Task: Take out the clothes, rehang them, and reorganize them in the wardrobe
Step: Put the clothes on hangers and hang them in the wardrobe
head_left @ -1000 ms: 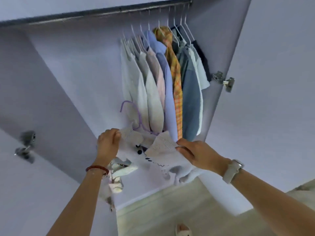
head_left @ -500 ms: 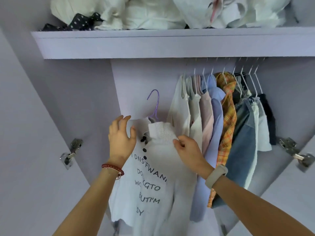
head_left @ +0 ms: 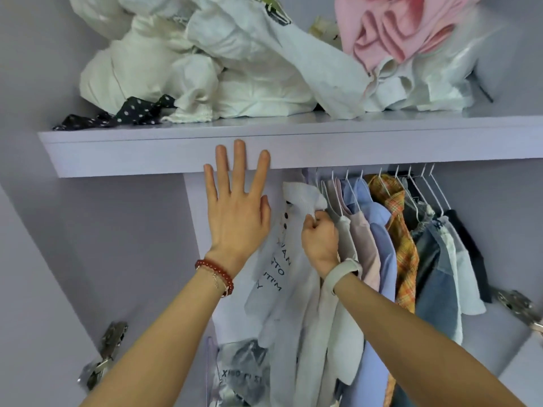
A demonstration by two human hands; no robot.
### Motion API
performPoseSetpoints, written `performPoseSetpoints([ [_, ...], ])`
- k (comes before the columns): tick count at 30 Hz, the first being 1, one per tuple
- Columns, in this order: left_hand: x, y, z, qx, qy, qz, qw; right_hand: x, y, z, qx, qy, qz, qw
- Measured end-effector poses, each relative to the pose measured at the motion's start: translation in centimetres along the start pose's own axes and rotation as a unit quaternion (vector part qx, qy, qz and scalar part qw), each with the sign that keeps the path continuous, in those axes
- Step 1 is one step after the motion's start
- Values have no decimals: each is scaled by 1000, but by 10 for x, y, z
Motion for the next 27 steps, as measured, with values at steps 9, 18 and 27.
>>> performPoseSetpoints([
  [9,8,2,10,-33,-10,18,999,-34,16,27,36,-30,86,995],
  [18,0,-59,41,60,-145,-51,986,-26,-47,-7,70,-60,-58,994],
  [27,-102,-151,79,242,-267,54,931,-104,-176,-115,-25,-317,-15,948],
])
Point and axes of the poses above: each hand's wrist, its own y-axis towards the middle knuckle, its own z-axis out of the palm, x = y × z, the point moved 2 cm from there along y, towards the middle knuckle, and after that the axes turned 7 degrees about x, right-handed, at the moved point
